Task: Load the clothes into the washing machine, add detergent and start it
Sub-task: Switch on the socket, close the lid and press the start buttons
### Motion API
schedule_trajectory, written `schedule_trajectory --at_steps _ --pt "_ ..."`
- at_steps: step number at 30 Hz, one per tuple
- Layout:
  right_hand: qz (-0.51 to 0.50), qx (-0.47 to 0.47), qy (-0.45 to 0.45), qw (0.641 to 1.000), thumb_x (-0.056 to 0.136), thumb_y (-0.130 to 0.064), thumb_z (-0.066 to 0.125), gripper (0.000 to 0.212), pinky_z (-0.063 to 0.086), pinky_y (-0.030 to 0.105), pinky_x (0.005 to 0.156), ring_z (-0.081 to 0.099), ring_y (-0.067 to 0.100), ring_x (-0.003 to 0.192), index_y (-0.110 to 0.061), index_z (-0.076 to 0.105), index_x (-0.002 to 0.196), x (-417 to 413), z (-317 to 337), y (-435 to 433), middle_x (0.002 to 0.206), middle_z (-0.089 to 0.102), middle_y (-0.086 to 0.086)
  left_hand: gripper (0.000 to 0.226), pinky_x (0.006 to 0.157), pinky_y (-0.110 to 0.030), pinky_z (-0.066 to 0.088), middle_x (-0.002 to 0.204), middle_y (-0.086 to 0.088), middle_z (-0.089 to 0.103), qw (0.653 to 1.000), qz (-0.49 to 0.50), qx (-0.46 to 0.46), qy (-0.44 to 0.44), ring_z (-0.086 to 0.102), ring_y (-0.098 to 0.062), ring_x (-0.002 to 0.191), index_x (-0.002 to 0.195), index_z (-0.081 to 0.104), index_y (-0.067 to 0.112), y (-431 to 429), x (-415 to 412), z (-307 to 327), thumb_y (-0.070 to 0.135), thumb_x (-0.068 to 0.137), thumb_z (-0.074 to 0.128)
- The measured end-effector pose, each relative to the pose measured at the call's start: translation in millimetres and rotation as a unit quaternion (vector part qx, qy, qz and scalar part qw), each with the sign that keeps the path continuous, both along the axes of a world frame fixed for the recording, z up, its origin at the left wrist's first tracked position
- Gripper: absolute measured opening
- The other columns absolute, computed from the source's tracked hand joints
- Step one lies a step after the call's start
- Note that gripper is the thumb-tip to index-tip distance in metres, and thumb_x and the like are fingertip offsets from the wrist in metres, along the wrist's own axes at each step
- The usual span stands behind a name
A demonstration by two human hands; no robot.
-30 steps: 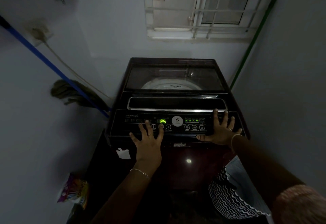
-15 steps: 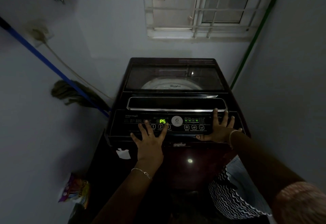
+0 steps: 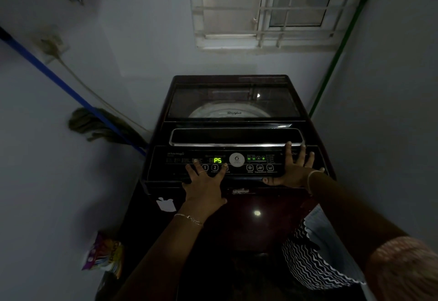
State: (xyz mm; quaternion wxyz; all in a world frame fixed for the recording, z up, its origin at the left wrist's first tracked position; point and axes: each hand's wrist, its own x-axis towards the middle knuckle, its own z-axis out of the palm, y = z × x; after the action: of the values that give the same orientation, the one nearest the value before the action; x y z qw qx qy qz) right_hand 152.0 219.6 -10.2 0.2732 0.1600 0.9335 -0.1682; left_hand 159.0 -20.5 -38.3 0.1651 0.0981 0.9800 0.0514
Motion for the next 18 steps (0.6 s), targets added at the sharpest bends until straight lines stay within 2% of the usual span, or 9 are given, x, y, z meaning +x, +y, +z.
schedule_trajectory --at_steps 8,18 --pt "-0.001 -0.013 0.001 1.000 0.054 -0.078 0.068 0.141 -0.007 0.068 0.107 -0.035 0.038 0.137 -0.038 -0.039 0.137 0.0 -0.4 0.5 0.143 -0.049 0.009 0.092 0.106 -0.064 0.031 0.152 -0.027 -0.027 0.999 -0.021 0.009 -0.032 -0.020 -0.051 0.139 0.147 -0.006 0.049 -6.6 -5.9 1.8 0.055 0.084 0.061" --pt "-0.004 -0.003 0.006 1.000 0.050 -0.082 0.066 0.143 -0.006 0.069 0.107 -0.035 0.038 0.137 -0.040 -0.040 0.136 -2.2 -4.6 1.2 0.144 -0.048 0.008 0.085 0.101 -0.063 0.039 0.153 -0.029 -0.021 1.000 -0.009 0.002 0.006 -0.015 -0.052 0.140 0.148 -0.002 0.047 -2.6 -2.1 -0.3 0.052 0.088 0.058"
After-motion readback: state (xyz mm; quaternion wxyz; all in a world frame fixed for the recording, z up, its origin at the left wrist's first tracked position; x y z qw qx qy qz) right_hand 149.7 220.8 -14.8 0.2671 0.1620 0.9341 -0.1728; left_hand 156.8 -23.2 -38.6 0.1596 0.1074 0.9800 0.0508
